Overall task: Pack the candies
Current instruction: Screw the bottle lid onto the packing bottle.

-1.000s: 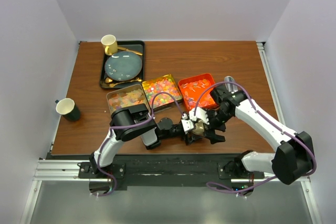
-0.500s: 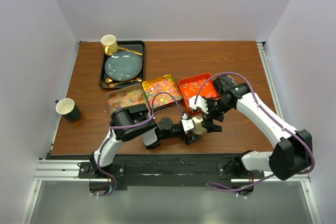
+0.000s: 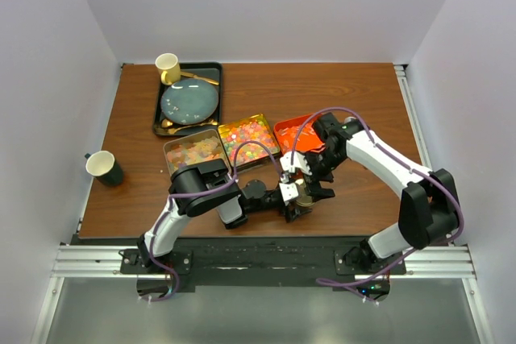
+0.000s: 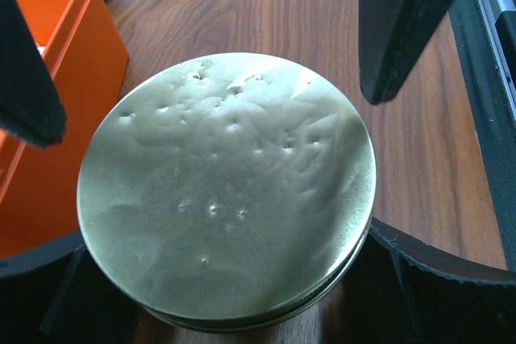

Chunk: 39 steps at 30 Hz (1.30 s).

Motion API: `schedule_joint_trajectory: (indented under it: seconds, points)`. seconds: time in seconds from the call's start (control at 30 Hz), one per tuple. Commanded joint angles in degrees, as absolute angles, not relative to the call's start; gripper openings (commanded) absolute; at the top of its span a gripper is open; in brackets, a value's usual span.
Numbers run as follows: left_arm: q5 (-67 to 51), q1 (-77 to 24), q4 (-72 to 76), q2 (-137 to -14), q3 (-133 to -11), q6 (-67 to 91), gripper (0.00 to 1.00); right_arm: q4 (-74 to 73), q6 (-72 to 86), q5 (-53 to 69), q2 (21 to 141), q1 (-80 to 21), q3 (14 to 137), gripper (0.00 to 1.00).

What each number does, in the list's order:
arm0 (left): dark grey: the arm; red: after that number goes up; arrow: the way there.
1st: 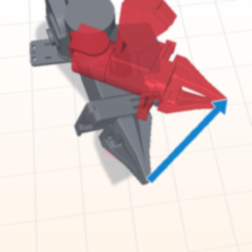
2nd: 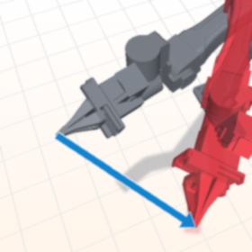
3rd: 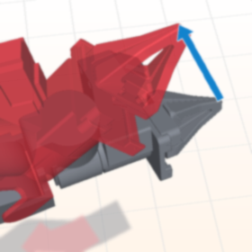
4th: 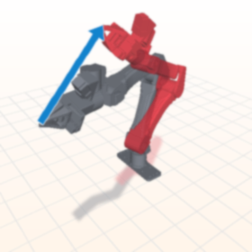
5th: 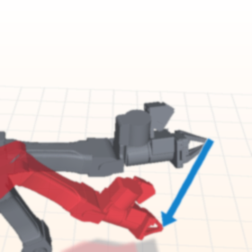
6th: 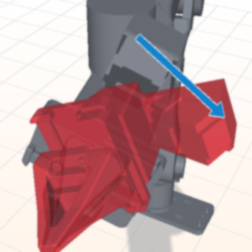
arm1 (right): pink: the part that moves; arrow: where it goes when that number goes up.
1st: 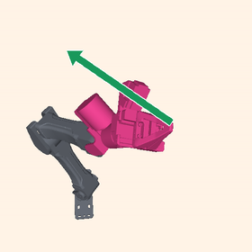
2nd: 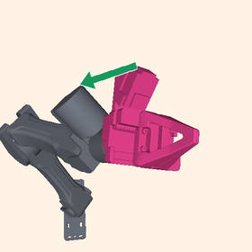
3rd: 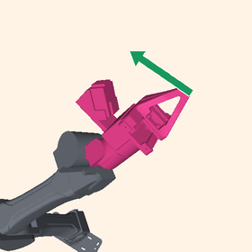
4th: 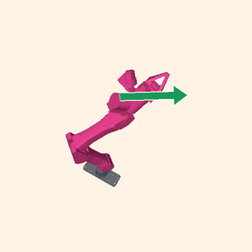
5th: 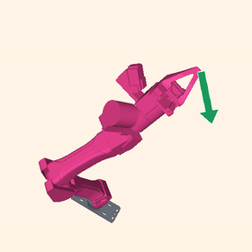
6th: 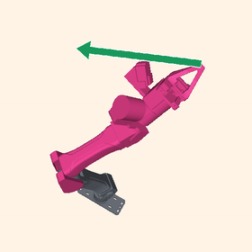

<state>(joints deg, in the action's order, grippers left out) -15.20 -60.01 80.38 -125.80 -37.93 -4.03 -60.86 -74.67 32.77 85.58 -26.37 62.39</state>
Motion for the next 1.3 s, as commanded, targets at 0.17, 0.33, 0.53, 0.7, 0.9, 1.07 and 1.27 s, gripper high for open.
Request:
schedule_joint_trajectory:
  seconds: [0.17, 0.33, 0.53, 0.7, 0.9, 1.07, 1.27]
  points:
    - [-11.60, -59.24, 61.35, -130.96, -35.95, -9.76, 0.00, -62.14, -81.65, 34.28, 86.75, -29.00, 63.02, 0.99]
    - [-11.60, -59.24, 61.35, -131.22, -36.04, -9.67, 0.00, -60.65, -80.77, 33.05, 86.57, -29.18, 61.44, 0.99]
    - [-11.60, -59.24, 61.43, -131.13, -36.12, -9.58, 0.00, -57.22, -79.81, 32.17, 84.99, -29.27, 57.92, 0.97]
    - [-11.60, -59.24, 61.43, -131.22, -36.12, -9.41, 0.00, -55.37, -76.65, 32.52, 85.08, -29.18, 56.95, 0.88]
    - [-11.43, -59.24, 61.35, -131.31, -36.12, -9.40, 0.00, -52.21, -70.15, 31.73, 84.29, -29.18, 55.02, 0.67]
    - [-11.16, -59.24, 61.52, -131.13, -36.12, -9.40, 0.00, -46.42, -59.54, 30.85, 79.47, -29.18, 49.50, 0.65]
    - [-10.72, -59.24, 61.96, -131.22, -36.12, -9.23, 0.00, -43.95, -51.86, 31.29, 76.55, -29.09, 45.71, 0.64]
